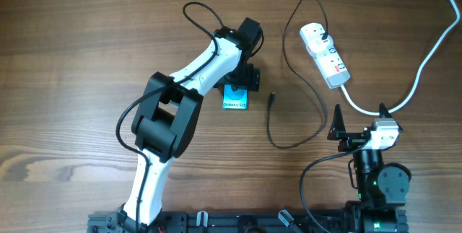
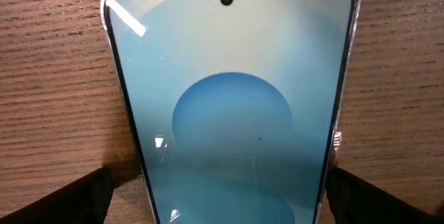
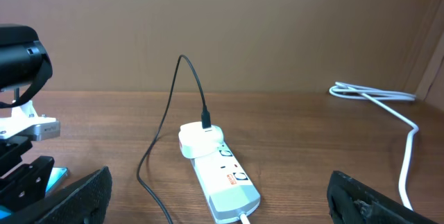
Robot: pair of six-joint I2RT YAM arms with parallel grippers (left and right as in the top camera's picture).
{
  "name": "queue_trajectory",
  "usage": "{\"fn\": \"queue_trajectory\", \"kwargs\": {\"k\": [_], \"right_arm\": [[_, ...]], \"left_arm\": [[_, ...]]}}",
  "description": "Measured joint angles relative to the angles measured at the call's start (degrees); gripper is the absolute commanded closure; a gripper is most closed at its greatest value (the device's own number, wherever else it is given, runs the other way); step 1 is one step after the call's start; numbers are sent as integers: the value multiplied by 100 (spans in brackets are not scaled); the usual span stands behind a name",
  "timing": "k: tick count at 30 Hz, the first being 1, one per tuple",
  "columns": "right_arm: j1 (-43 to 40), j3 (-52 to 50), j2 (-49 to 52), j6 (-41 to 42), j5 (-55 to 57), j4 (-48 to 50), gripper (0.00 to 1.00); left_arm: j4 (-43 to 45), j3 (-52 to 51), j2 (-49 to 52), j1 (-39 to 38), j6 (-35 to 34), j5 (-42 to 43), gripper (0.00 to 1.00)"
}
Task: Plug charger to phone and switch on socket
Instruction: 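Close the left gripper on the phone's long edges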
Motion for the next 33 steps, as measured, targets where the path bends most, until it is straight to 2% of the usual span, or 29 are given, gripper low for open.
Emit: {"fn": "queue_trajectory", "kwargs": {"k": [3,4,13,19,33], "right_arm": [[0,0,2,0,-2,0,0],[0,0,2,0,-2,0,0],[0,0,2,0,-2,0,0],[0,0,2,0,0,0,0],[0,0,2,0,0,0,0]], "left_arm": [[-7,0,0,0,17,-7,5],[-7,0,0,0,17,-4,9],[-11,0,0,2,37,-2,12],[-20,0,0,2,35,0,25],[4,0,0,2,-15,2,25]]}}
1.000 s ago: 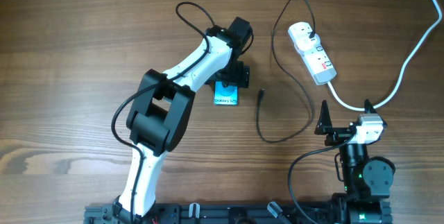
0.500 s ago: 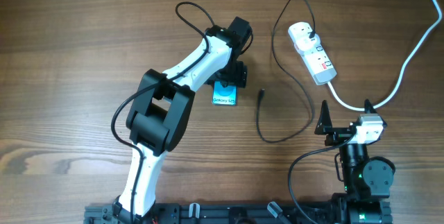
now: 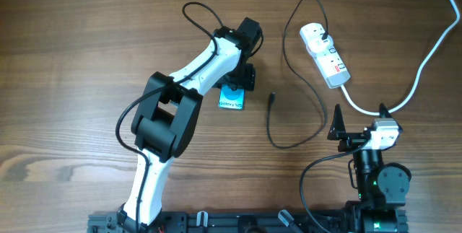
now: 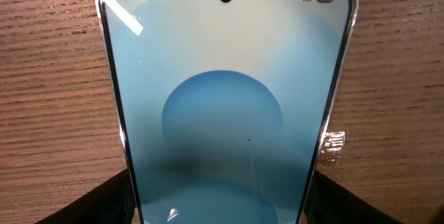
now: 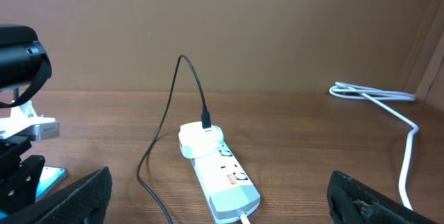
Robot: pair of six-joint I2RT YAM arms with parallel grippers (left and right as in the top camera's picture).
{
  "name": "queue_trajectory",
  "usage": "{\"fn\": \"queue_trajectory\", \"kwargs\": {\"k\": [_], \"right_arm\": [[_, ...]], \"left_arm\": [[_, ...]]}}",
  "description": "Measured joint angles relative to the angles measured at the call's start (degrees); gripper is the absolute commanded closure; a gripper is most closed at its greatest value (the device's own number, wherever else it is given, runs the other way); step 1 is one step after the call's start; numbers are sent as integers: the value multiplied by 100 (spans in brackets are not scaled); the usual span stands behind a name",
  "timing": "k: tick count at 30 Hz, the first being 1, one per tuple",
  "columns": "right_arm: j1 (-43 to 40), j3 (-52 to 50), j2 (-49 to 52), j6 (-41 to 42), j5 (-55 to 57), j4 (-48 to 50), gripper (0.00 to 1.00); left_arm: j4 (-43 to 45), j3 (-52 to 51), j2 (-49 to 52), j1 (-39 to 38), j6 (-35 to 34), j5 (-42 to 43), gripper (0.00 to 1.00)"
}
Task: Plug charger to phone and switch on socket
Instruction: 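Close the left gripper on the phone's long edges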
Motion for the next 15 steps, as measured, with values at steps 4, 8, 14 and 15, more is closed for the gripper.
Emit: {"fn": "queue_trajectory", "kwargs": {"k": [4,8,14,15], "right_arm": [[0,0,0,0,-2,0,0],[0,0,0,0,-2,0,0],[0,0,0,0,0,0,0],[0,0,0,2,-2,0,0]], "left_arm": [[20,-2,0,0,-103,-9,25],[33,-2,0,0,-170,-15,26],[44,0,-7,33,-315,-11,28],[42,0,-11,39,-343,0,28]]}}
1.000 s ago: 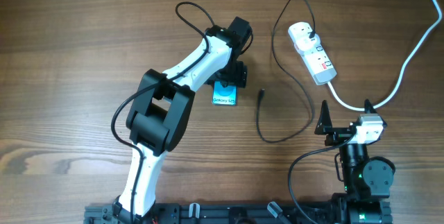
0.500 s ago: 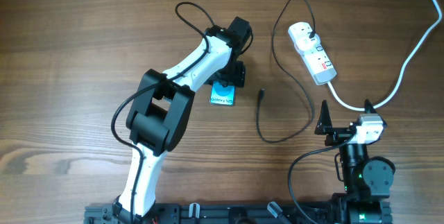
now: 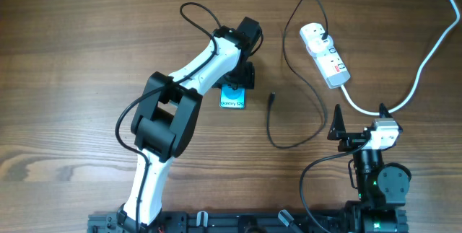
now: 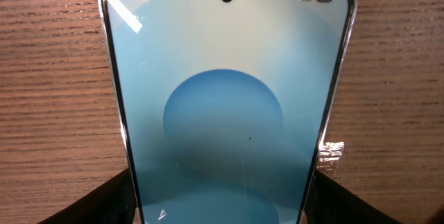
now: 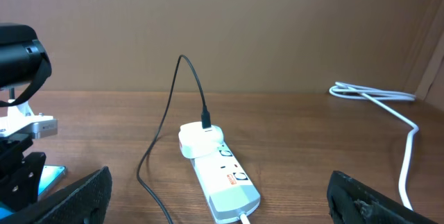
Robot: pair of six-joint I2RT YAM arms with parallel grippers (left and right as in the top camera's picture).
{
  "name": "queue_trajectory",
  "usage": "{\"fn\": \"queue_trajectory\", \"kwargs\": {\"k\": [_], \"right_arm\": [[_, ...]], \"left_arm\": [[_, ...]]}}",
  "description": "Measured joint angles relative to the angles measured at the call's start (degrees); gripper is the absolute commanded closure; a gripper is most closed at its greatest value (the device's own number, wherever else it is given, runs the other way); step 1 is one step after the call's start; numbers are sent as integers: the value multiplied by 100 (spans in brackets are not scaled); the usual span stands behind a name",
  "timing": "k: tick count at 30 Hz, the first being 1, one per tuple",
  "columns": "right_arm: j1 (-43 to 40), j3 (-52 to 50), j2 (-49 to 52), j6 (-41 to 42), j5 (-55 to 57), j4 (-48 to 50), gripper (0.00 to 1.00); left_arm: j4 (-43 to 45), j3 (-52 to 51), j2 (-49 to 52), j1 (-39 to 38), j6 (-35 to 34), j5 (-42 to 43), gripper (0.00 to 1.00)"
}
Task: Plug charger to phone and switch on socket
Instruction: 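Close the left gripper on the phone's long edges, then lift the phone with the left gripper and adjust the grip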
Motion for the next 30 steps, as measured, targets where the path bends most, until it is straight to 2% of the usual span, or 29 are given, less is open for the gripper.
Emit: {"fn": "queue_trajectory", "kwargs": {"k": [18,21,26,30], "right_arm": [[0,0,0,-2,2,0,0],[0,0,0,-2,0,0,0],[0,0,0,-2,2,0,0],[0,0,0,-2,0,0,0]], "left_arm": [[-223,-111,-238,293,-254,291,27],[-225,-111,-492,391,-275,557,27],[-225,-111,-769,660,-295,1558,27],[-260,-111,-769,822,-295,1902,27]]}}
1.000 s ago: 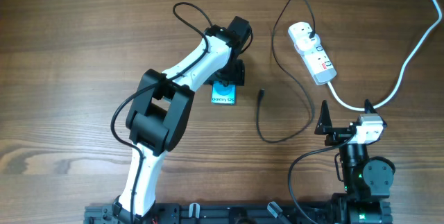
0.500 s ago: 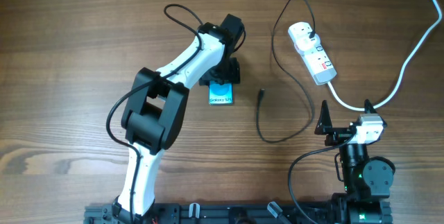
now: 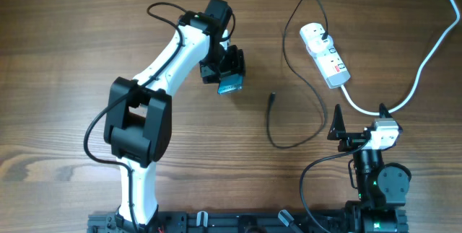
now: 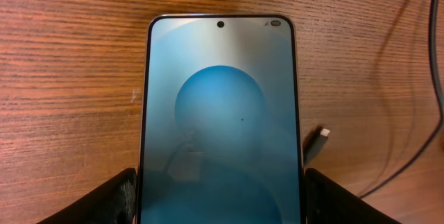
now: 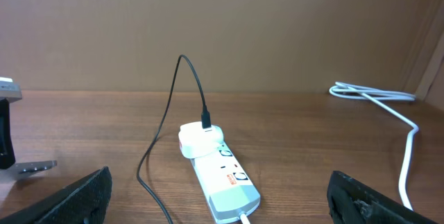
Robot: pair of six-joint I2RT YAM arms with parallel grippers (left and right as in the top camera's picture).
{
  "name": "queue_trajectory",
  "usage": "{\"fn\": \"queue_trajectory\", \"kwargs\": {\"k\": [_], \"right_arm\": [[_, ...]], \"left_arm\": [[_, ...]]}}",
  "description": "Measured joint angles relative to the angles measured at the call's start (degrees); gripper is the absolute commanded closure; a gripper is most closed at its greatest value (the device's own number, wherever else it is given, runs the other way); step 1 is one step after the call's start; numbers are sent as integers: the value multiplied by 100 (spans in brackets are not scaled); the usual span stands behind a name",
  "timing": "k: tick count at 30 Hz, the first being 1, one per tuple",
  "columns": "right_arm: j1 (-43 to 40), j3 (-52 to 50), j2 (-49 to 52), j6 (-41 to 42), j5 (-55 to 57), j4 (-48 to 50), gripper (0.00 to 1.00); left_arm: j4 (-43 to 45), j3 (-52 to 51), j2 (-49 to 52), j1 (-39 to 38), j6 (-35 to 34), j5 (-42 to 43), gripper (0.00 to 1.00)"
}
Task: Plug charger to phone and switch on socket
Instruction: 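Lift the phone with the left gripper and adjust the grip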
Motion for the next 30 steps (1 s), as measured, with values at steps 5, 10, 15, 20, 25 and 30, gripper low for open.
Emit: {"fn": "queue_trajectory", "kwargs": {"k": [5,10,15,20,25,30], "right_arm": [[0,0,0,0,0,0,0],[0,0,0,0,0,2,0],[0,0,0,0,0,0,0],[0,0,0,0,0,0,0],[0,0,0,0,0,0,0],[0,0,0,2,0,0,0]], "left_arm": [[-59,0,0,13,0,-22,27],[-98,-68,0,-334,-2,-509,26],[166,-487,-2,-837,-175,-1034,26],[621,-1008,-2,-1097,-258,-1246,26],[929,-1239,-87,-1115,-275,-1281,14],[1080,-1276,-118,-1126,-321,-1419,8]]}}
